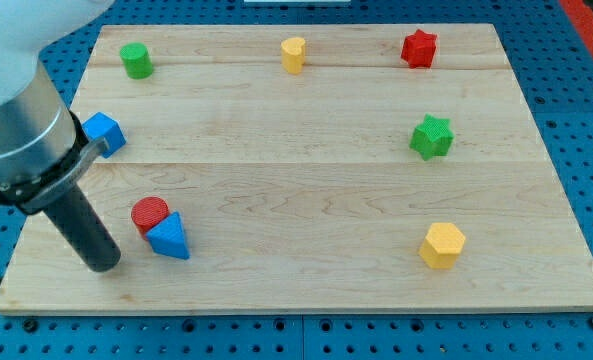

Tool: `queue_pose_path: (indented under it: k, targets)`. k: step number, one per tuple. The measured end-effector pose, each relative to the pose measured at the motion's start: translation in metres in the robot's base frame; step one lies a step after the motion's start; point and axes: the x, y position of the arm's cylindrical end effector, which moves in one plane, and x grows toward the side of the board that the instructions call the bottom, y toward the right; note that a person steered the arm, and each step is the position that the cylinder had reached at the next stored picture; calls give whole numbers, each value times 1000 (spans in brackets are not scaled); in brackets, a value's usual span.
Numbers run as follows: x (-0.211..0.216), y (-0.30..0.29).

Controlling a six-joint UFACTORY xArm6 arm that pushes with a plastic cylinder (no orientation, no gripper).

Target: Put red circle and the triangle in a horizontal line

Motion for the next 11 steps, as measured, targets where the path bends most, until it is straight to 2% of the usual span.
queue_pose_path:
  k: [2,3,5,6,7,8,9,10,11]
  targets:
    - [-1,127]
    - [-4,88]
    - [-41,98]
    - [-51,15]
    - [-52,5]
    - [-91,2]
    - [-86,-39]
    - [-60,-26]
    - [-62,-30]
